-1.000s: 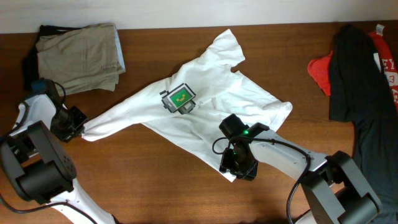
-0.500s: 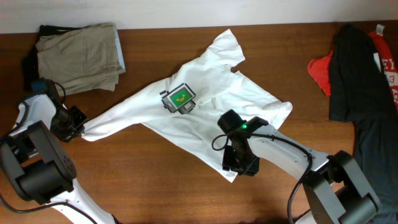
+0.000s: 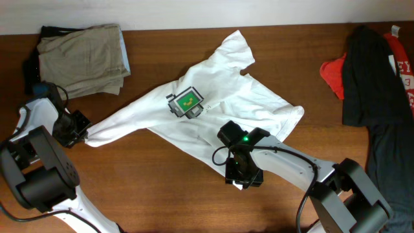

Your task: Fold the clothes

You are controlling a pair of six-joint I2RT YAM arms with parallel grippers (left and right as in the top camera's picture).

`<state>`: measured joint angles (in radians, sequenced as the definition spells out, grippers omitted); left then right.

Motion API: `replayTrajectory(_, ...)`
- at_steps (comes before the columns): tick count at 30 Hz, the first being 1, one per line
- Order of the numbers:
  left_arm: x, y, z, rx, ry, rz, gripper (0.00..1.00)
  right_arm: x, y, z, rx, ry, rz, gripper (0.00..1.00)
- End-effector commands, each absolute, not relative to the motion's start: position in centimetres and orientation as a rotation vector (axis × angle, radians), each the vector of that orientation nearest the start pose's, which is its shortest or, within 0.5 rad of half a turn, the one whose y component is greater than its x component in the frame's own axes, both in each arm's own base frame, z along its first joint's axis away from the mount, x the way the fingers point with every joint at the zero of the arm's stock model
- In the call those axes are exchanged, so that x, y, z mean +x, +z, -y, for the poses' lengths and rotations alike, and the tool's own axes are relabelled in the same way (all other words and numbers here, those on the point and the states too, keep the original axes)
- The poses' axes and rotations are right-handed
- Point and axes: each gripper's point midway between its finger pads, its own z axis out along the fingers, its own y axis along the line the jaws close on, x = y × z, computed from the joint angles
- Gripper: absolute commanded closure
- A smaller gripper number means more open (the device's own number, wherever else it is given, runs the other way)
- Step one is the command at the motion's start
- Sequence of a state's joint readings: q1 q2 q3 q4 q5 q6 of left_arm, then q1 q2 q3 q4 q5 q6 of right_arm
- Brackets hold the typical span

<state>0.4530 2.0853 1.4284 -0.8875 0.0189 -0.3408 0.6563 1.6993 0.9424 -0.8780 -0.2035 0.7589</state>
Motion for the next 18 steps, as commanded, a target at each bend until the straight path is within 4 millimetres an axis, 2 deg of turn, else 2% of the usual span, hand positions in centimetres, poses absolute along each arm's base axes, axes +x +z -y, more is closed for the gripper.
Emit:
replayTrajectory(1, 32.1, -4.6, -16.4, -1.268, 0.027, -2.986, 0.99, 18.0, 0.4, -18.1, 0.195, 0.155, -3.322, 0.46)
replayTrajectory(8, 32.1, -4.6, -16.4, -1.269, 0.026, -2.985, 0.99, 17.9, 0.2, -18.2, 0.190, 0.167, -3.320, 0.48)
replayTrajectory(10, 32.1, -4.6, -16.4, -1.269, 0.027, -2.985, 0.99, 17.9, 0.2, -18.2, 0.191, 0.167, -3.320, 0.55)
replayTrajectory(13, 32.1, -4.6, -16.4, -1.269, 0.027, -2.986, 0.99, 17.9, 0.1, -18.2, 0.190, 0.169, -3.318, 0.55)
replayTrajectory(16, 32.1, -4.6, -16.4, -1.269, 0.027, -2.985, 0.99, 17.5, -1.0, -18.2, 0.204, 0.147, -3.363, 0.51)
replayTrajectory(18, 32.1, -4.6, -16.4, -1.269, 0.027, -2.985, 0.99, 17.7, -1.1, -17.9, 0.237, 0.163, -3.371, 0.55)
